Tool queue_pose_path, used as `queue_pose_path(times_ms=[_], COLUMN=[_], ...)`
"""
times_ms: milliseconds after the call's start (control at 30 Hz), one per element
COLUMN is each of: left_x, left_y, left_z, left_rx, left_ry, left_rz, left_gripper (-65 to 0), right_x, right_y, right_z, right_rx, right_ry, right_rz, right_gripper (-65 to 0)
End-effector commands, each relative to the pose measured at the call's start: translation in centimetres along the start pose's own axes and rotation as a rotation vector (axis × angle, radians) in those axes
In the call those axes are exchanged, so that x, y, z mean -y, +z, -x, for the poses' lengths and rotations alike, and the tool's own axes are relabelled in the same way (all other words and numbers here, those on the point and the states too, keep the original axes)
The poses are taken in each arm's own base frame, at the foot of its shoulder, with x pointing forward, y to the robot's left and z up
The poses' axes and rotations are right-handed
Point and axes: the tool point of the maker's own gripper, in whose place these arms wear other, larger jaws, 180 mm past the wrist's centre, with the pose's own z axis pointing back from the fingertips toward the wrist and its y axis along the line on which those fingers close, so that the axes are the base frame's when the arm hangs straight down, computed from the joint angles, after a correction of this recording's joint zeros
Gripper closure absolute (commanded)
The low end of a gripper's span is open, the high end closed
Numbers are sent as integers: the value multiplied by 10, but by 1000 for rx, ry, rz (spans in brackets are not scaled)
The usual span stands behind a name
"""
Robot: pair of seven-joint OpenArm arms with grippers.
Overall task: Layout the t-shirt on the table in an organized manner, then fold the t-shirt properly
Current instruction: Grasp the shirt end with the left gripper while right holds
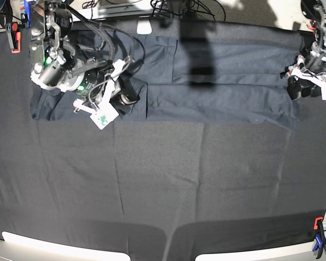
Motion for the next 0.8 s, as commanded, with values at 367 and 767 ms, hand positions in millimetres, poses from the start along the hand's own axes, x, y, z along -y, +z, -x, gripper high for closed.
queue_pose_path(times_ms=[367, 767], left_x=[-11, -11], left_y=[23, 20], left_z=[-51, -59], left_rx=[108, 76], left_ry=[79, -38], left_rz=[78, 36], left_gripper=[-282, -284], right_x=[0, 0], right_y=[4, 4], right_z=[-14, -14], right_rx=[52, 52], right_ry=[19, 18], right_rz=[0, -1], right_gripper=[0, 0])
